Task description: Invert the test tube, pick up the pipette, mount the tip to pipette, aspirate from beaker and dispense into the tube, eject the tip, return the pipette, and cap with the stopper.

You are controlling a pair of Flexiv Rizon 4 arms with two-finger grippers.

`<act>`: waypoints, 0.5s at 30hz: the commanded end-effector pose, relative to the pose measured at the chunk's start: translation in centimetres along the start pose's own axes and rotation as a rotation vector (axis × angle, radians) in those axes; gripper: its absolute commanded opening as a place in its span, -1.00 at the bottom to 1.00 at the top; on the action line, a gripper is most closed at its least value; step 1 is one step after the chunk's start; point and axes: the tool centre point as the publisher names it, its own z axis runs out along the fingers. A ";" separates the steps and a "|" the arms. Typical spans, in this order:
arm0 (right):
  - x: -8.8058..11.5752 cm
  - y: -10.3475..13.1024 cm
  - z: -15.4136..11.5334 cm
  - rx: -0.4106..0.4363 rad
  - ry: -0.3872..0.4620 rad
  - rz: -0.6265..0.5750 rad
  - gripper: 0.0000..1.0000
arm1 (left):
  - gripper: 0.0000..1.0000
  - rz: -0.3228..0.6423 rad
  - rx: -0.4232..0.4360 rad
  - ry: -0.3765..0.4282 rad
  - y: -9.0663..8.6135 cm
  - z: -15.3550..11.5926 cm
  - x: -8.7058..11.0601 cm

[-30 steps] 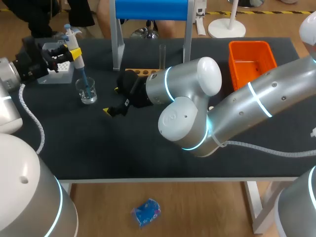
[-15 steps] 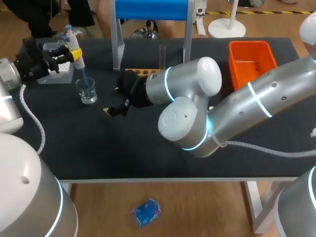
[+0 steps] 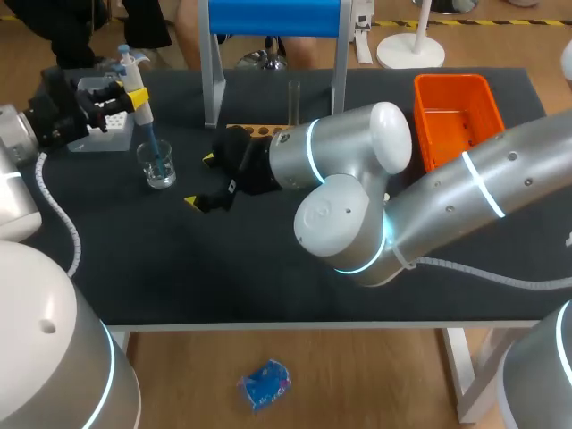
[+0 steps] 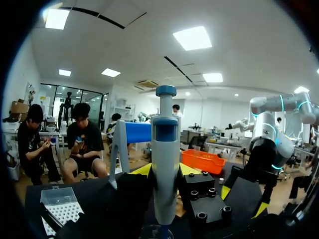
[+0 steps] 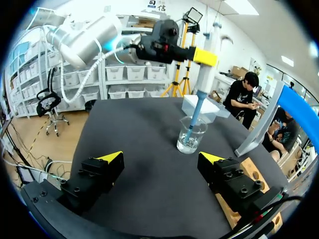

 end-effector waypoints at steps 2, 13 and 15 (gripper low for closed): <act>-0.9 1.9 -6.3 0.012 0.096 -0.023 1.00 | -1.00 0.001 0.001 -0.003 0.0 0.0 0.1; -2.1 6.3 -10.7 -0.073 0.226 -0.085 1.00 | -1.00 0.001 0.001 -0.003 0.0 0.0 0.1; -2.7 7.1 -11.2 -0.084 0.238 -0.090 1.00 | -1.00 0.001 0.001 -0.003 0.0 0.0 0.1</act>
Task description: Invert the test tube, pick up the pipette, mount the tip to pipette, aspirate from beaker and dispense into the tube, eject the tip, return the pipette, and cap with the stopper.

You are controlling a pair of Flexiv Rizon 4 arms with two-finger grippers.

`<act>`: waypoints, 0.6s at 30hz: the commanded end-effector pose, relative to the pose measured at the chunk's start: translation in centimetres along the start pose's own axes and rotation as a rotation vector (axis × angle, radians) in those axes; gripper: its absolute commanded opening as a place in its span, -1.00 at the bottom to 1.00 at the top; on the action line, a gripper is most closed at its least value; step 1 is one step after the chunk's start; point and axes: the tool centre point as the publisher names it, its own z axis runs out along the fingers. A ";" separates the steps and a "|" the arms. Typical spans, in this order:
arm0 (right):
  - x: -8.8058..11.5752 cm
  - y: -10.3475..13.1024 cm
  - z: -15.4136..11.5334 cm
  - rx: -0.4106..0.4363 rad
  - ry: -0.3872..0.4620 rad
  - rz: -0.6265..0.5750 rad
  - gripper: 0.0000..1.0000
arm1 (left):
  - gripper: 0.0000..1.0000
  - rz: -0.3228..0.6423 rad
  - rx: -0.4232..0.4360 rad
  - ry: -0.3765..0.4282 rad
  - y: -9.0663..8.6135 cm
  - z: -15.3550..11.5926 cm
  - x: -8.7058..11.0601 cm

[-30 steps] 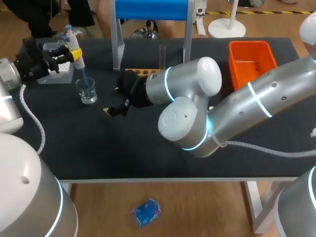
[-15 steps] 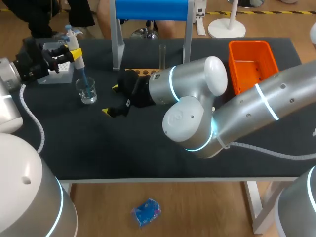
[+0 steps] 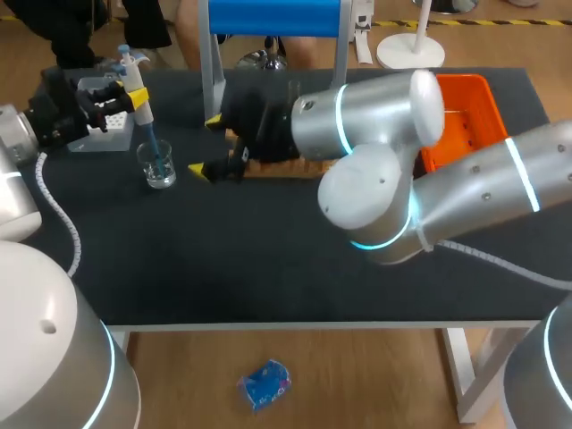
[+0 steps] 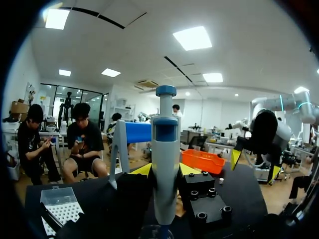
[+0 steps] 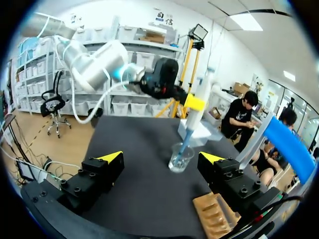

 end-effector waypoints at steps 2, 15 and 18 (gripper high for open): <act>-1.9 2.1 -6.1 0.001 0.239 -0.012 1.00 | -1.00 0.001 0.001 -0.003 0.0 0.0 0.0; -7.2 6.1 -6.8 0.005 0.425 -0.061 1.00 | -1.00 0.001 0.001 -0.003 0.0 0.0 0.0; -7.7 7.3 -6.1 0.019 0.539 -0.073 1.00 | -1.00 0.001 0.001 -0.003 0.0 0.0 0.0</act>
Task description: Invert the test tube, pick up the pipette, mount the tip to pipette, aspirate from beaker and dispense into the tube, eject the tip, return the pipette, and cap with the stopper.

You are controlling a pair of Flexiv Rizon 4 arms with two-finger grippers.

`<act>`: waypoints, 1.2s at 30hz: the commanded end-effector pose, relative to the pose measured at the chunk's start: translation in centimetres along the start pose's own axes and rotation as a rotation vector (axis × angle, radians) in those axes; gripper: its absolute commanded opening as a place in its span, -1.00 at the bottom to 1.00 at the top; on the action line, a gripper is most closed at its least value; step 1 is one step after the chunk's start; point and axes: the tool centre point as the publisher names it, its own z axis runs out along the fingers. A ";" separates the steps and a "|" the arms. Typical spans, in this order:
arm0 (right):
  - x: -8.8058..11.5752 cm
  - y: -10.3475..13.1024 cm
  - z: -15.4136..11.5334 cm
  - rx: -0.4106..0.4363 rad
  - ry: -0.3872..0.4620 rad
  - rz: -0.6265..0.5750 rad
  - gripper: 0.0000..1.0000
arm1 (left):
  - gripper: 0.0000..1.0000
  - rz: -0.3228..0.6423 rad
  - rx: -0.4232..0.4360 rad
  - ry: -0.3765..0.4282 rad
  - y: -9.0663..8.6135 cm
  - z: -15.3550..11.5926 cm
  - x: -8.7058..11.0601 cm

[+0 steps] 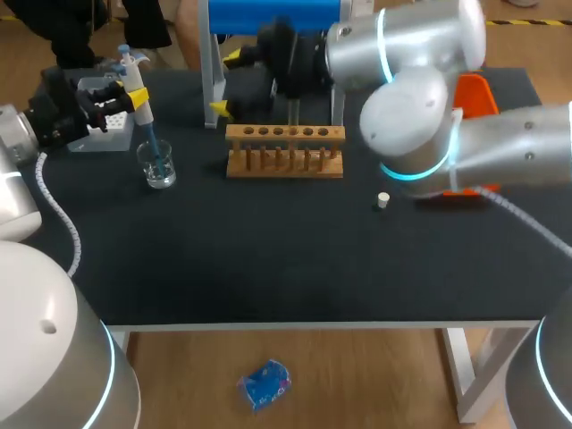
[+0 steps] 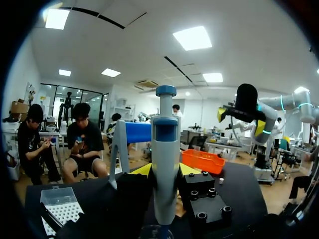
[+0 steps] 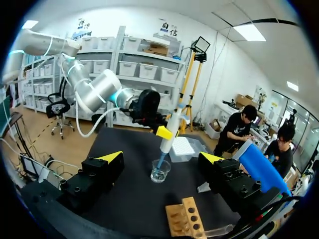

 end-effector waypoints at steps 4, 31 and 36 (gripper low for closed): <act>-2.0 2.2 0.7 0.111 0.577 -0.009 1.00 | -1.00 0.001 0.001 -0.003 0.0 0.0 0.1; -4.2 2.5 4.5 0.127 0.560 -0.030 1.00 | -1.00 0.001 0.001 -0.003 0.0 0.0 0.1; -4.4 2.3 5.7 0.134 0.522 -0.050 1.00 | -1.00 0.001 0.001 -0.003 0.0 0.0 0.1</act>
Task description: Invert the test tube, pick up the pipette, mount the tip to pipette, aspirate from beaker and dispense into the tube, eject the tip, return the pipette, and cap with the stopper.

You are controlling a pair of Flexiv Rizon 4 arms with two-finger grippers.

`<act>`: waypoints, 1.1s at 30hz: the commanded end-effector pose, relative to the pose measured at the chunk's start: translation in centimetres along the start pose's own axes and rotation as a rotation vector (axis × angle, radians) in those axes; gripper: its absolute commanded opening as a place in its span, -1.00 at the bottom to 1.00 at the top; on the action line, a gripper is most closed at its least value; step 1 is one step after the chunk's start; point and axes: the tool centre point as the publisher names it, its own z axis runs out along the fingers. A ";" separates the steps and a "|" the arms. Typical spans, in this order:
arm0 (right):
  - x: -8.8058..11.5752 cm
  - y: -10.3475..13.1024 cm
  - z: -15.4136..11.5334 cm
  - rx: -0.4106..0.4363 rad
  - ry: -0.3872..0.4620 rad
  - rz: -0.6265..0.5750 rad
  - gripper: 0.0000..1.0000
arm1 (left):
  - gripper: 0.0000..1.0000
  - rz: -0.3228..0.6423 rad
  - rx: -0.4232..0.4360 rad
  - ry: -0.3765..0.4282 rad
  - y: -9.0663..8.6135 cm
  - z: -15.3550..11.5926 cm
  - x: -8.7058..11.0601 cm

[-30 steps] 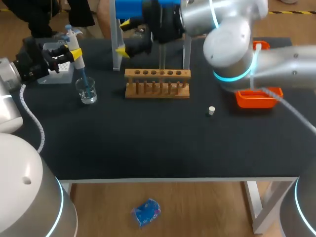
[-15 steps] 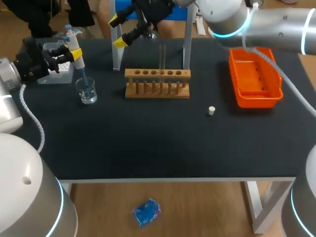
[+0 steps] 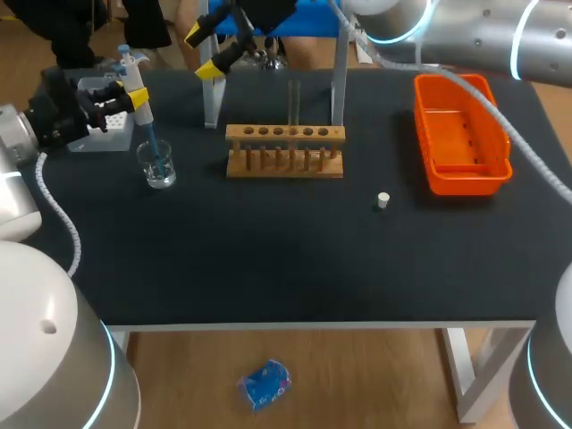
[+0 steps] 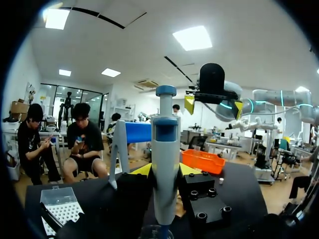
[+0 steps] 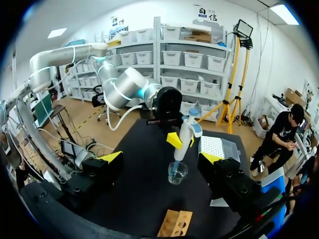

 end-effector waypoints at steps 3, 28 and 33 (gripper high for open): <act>-1.3 0.4 1.3 -0.004 0.024 -0.009 1.00 | -1.00 0.001 0.001 -0.003 0.0 0.0 0.1; -3.5 5.3 3.7 -0.086 0.023 -0.109 -1.00 | -1.00 0.001 0.001 -0.003 0.0 0.0 0.1; -4.3 6.1 4.6 -0.097 0.035 -0.122 -1.00 | -1.00 0.001 0.001 -0.003 0.0 0.0 0.1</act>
